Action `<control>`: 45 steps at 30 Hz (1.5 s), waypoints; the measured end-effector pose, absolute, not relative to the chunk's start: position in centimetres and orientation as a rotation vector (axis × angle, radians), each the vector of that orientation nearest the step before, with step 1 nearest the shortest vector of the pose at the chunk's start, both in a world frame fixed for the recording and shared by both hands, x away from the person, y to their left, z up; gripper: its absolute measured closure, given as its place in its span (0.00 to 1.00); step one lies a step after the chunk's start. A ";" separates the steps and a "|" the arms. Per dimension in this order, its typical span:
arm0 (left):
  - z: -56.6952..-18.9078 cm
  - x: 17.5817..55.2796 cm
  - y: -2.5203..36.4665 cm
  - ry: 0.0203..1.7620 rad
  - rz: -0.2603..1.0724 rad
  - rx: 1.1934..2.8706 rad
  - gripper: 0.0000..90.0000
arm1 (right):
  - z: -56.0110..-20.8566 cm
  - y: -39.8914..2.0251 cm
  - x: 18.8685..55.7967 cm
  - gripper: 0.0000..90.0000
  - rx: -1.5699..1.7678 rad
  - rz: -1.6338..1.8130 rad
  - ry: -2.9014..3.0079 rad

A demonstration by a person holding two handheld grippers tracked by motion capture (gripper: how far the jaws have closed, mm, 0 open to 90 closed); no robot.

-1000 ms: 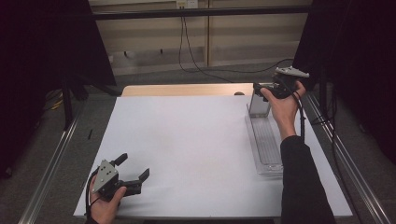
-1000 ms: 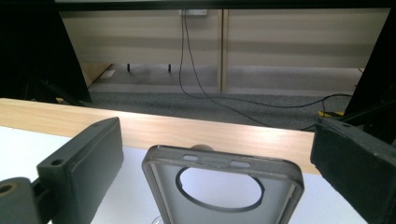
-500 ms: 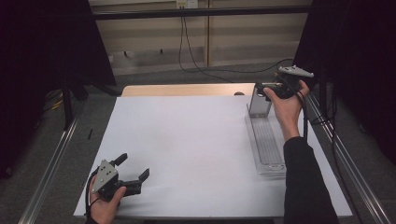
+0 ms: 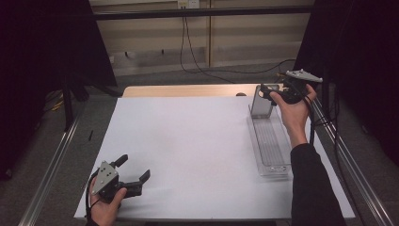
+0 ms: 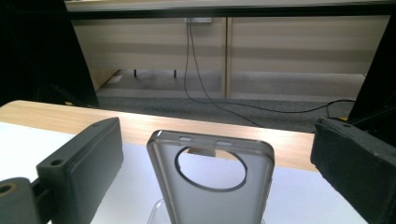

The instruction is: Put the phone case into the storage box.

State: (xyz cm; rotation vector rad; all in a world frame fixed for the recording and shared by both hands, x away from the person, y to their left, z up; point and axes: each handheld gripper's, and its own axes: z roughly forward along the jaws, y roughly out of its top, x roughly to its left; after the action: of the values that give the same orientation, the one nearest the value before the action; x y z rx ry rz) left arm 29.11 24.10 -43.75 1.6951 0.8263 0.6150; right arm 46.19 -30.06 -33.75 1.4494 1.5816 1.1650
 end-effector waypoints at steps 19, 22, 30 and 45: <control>-43.7 29.1 24.2 0.837 0.613 1.683 0.03 | -35.2 -30.9 44.0 0.01 1.429 1.198 1.597; -43.7 29.1 24.2 0.839 0.612 1.681 0.03 | -35.4 -31.1 43.6 0.01 1.419 1.209 1.602; -43.8 29.2 24.3 0.840 0.613 1.687 0.03 | -35.8 -30.9 42.6 0.01 1.388 1.233 1.631; -43.8 29.6 23.9 0.834 0.607 1.691 0.03 | -36.6 -31.5 40.4 0.01 1.357 1.254 1.655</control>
State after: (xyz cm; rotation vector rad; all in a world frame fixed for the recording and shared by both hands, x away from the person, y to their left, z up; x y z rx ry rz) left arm 29.65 23.90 -43.78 1.6909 0.8338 0.6075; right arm 40.37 -31.46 -36.56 1.3571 1.6547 1.2537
